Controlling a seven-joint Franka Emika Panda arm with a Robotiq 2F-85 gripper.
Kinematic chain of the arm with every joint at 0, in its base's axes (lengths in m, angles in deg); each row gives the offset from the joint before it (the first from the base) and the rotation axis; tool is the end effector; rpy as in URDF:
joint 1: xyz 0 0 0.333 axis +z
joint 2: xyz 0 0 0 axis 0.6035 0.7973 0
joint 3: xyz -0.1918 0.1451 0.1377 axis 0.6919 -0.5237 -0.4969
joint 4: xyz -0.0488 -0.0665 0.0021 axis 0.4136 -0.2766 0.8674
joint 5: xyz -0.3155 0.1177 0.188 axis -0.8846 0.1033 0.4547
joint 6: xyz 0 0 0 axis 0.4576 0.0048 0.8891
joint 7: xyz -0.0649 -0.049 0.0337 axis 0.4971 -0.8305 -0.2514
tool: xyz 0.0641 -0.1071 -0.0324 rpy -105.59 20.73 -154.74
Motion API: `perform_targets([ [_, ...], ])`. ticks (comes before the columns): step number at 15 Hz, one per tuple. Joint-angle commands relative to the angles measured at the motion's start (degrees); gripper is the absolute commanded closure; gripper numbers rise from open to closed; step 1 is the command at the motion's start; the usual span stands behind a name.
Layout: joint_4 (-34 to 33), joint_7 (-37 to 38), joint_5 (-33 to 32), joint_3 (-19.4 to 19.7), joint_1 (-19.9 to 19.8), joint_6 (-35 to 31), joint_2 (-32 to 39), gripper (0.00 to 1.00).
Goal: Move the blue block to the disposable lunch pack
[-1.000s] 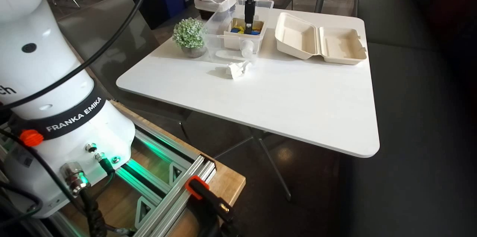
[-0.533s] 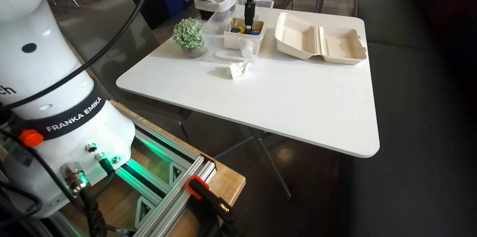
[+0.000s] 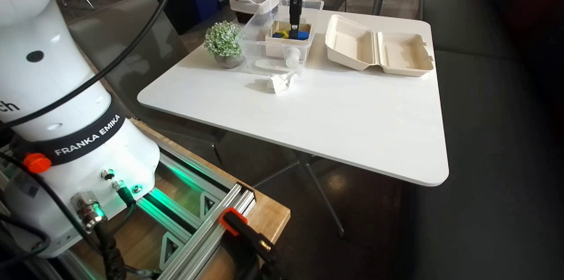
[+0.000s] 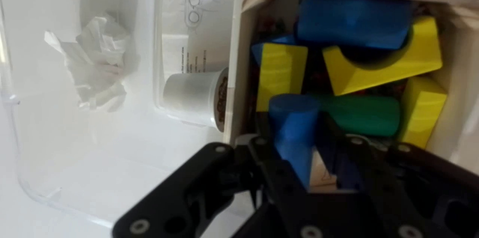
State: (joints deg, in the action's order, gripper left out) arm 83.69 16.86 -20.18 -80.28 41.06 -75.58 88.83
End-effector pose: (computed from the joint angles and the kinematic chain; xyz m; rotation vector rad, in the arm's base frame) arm 0.5689 -0.0462 0.1628 2.4954 -1.5178 -0.2127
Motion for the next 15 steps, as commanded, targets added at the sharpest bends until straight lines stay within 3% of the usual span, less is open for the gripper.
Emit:
perform_targets([
  [1, 3.36, 1.78, -1.39, 0.64, 1.07, -0.62, -5.97, 0.92],
  [12, 7.54, 16.56, -8.42, 5.1, -2.05, -7.66, -14.52, 0.92],
  [14, 7.73, 17.7, -7.41, 5.47, -3.63, -9.37, -14.56, 0.92],
  [15, 5.3, 14.79, -7.14, 4.35, -3.7, -6.71, -13.19, 0.92],
])
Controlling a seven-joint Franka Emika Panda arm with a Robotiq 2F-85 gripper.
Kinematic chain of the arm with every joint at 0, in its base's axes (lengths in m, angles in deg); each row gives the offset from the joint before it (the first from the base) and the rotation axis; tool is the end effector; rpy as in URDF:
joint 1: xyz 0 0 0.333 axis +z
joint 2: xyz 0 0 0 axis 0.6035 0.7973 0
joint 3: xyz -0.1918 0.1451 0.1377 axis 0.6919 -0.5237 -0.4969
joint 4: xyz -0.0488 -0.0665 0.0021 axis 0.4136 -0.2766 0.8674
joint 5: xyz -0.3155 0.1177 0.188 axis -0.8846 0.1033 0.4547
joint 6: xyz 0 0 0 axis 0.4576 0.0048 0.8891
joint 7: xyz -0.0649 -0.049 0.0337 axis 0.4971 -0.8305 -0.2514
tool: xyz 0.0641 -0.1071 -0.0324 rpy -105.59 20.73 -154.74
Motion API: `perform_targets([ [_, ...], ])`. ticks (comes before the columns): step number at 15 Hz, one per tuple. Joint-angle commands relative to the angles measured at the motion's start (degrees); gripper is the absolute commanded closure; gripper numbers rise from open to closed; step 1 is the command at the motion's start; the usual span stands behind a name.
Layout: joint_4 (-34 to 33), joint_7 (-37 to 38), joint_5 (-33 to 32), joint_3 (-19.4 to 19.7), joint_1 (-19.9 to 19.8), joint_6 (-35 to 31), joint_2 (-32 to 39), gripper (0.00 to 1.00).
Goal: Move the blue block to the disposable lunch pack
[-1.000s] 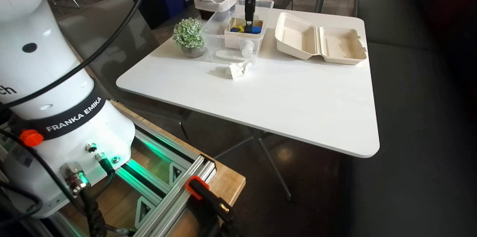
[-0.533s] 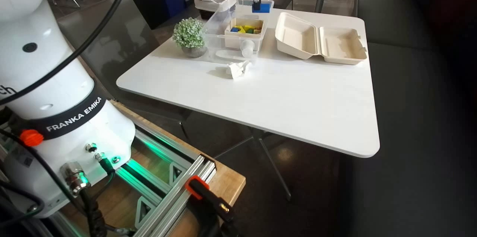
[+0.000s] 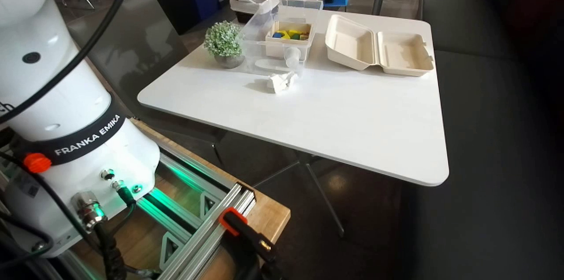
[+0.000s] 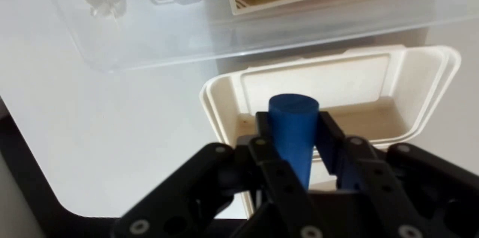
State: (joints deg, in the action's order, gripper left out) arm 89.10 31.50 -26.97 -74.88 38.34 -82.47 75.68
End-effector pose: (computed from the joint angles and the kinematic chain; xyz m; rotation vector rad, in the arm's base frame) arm 0.5679 -0.1289 0.2687 2.2686 -1.9333 0.1906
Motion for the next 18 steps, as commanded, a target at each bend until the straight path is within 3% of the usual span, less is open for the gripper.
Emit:
perform_targets([
  [1, -0.1, 0.06, -0.31, -0.94, -1.51, 0.0, -0.1, 0.67],
  [6, -0.24, -0.13, -0.25, -1.48, -1.6, -0.01, -0.05, 0.67],
  [7, -0.24, -0.13, -0.24, -1.51, -1.59, -0.01, -0.05, 0.92],
  [18, -6.86, -4.53, 3.1, -0.78, -5.29, -10.01, 12.28, 0.92],
])
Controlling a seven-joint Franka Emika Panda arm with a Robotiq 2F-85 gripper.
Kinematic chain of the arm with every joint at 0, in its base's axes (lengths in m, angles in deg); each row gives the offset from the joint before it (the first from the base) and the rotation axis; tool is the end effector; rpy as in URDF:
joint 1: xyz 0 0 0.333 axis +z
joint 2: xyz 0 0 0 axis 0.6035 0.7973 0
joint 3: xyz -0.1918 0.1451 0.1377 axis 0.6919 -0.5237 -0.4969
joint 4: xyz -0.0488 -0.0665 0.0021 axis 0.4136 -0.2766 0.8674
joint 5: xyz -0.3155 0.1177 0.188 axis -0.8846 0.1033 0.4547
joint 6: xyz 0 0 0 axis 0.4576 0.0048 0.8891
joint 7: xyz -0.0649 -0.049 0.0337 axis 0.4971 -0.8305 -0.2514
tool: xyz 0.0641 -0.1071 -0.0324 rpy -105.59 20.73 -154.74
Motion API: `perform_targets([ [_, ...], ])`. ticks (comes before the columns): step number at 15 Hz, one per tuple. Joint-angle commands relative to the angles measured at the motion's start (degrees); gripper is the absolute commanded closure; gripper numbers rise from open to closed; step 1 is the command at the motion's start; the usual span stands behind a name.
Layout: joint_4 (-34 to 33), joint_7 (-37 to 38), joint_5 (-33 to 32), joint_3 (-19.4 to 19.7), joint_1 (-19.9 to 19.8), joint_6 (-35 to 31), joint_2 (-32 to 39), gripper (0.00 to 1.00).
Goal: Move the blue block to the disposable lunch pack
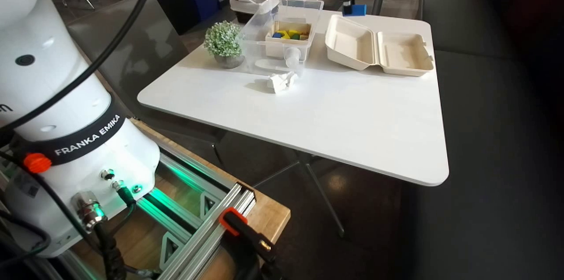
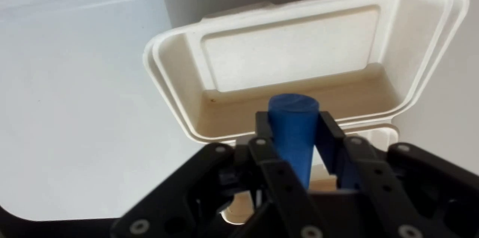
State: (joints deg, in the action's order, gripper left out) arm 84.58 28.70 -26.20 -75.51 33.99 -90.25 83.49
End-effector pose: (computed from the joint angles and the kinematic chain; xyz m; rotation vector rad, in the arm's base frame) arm 0.5891 -0.1686 0.2353 2.2846 -1.9466 0.2860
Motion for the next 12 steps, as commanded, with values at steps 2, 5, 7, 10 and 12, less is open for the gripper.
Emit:
perform_targets([
  [2, -3.29, -2.0, 2.77, 0.3, -1.33, -3.81, 7.06, 0.92],
  [5, -4.47, -5.23, 7.64, -1.36, -3.59, -3.4, 9.64, 0.92],
  [7, -5.4, -6.98, 10.13, -1.34, -4.11, -3.43, 11.28, 0.92],
  [10, -6.34, -9.1, 12.87, -1.17, -4.64, -2.94, 12.89, 0.92],
  [12, -6.87, -10.21, 14.31, -1.18, -4.88, -2.52, 13.48, 0.78],
])
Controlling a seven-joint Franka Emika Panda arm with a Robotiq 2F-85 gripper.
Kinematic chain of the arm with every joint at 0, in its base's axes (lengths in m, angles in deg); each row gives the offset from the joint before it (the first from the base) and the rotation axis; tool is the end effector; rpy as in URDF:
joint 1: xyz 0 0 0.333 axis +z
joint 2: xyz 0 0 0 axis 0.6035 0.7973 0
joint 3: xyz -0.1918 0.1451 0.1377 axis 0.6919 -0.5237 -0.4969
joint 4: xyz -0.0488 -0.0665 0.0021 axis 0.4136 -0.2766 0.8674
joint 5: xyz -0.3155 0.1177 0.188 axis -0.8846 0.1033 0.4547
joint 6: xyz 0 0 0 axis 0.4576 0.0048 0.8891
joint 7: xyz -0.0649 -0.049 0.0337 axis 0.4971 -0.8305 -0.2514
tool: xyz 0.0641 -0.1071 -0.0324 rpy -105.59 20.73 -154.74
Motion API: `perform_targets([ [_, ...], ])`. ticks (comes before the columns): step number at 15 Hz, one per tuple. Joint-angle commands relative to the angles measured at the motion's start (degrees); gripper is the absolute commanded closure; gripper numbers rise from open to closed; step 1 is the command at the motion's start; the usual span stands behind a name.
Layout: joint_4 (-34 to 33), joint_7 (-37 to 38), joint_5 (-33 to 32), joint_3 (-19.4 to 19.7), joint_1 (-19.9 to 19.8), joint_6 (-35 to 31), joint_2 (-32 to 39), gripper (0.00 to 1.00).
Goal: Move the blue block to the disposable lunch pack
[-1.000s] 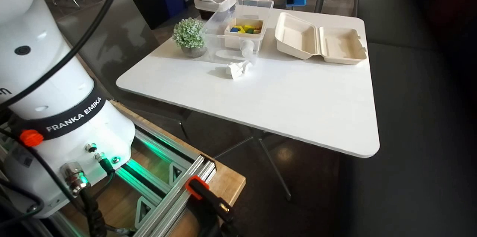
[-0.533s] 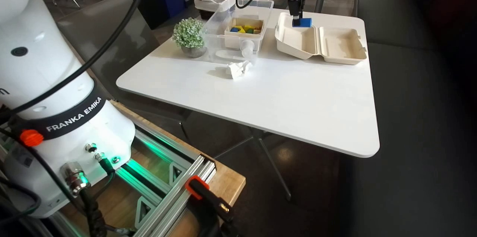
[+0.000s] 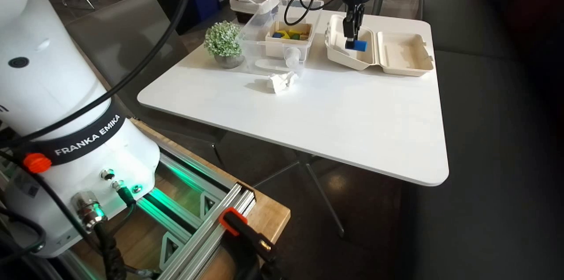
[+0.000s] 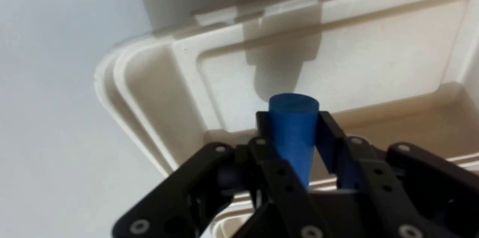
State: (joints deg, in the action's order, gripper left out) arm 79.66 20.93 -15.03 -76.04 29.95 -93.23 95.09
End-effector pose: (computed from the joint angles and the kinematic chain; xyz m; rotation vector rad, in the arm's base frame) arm 0.5857 -0.2055 0.1525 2.2762 -2.0459 0.1340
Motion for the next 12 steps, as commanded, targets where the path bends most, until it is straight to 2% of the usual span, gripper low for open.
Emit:
perform_targets([
  [1, -1.98, -2.75, 3.51, -0.5, -0.74, 0.43, 1.93, 0.68],
  [2, -1.93, -3.16, 4.07, -0.57, -0.71, 0.71, 1.61, 0.44],
  [4, -1.21, -3.42, 3.78, 0.1, 0.24, 1.07, -0.06, 0.36],
  [8, 0.2, -2.73, 2.74, 0.85, 1.75, 0.61, -4.63, 0.05],
  [9, 0.6, -2.35, 2.27, 1.17, 2.22, 0.27, -5.93, 0.0],
  [12, 2.07, -1.3, -0.82, 2.96, 3.98, 0.94, -10.2, 0.0],
])
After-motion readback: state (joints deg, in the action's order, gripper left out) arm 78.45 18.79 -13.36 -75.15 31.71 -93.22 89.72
